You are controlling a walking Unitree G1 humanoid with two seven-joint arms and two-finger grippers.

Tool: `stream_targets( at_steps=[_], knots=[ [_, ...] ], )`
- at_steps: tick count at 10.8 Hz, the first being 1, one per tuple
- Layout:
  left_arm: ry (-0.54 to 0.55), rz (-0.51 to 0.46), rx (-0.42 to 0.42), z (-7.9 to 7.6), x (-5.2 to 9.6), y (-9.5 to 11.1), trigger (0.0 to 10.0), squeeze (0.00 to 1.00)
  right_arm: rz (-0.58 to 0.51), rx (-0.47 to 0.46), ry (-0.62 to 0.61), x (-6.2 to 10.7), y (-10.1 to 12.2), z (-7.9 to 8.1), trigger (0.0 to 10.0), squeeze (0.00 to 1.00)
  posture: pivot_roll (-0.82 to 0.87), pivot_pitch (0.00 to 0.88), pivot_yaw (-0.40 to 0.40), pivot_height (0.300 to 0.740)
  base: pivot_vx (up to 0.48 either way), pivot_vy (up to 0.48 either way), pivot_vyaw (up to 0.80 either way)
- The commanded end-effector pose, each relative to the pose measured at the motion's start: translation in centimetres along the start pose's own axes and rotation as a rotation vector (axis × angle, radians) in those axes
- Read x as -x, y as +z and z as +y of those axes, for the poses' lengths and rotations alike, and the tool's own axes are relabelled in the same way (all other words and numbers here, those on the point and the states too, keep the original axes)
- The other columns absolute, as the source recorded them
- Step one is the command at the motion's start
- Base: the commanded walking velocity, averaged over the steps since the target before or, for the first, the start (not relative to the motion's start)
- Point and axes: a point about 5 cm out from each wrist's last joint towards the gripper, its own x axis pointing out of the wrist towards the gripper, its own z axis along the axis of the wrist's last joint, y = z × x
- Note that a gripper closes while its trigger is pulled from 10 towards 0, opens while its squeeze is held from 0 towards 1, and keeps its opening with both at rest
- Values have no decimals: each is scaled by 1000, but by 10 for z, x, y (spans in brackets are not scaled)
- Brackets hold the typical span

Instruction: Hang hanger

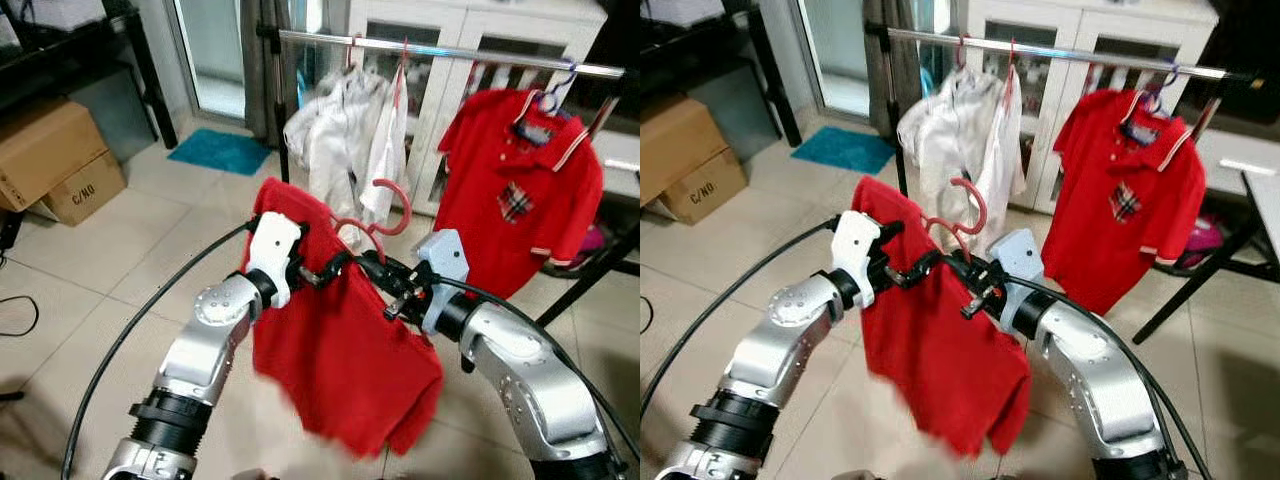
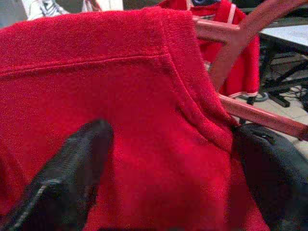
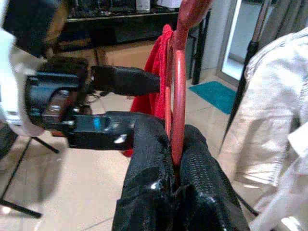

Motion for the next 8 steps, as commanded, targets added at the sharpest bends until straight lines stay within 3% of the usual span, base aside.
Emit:
stream_targets(
  at_steps=[1, 2, 8],
  knots=[
    [11, -17, -22, 3, -3, 6, 510, 0, -39, 8, 28, 1, 9, 4, 0, 0, -30, 0, 17, 740, 0, 0, 0],
    [18, -24, -27, 5, -3, 6, 0, 0, -47, 0, 45, 1, 9, 6, 0, 0, -30, 0, 17, 740, 0, 0, 0],
    [14, -56, -39, 7, -4, 7, 0, 0, -49, -17, 87, 4, 6, 11, 0, 0, -34, 0, 14, 740, 0, 0, 0]
  ],
)
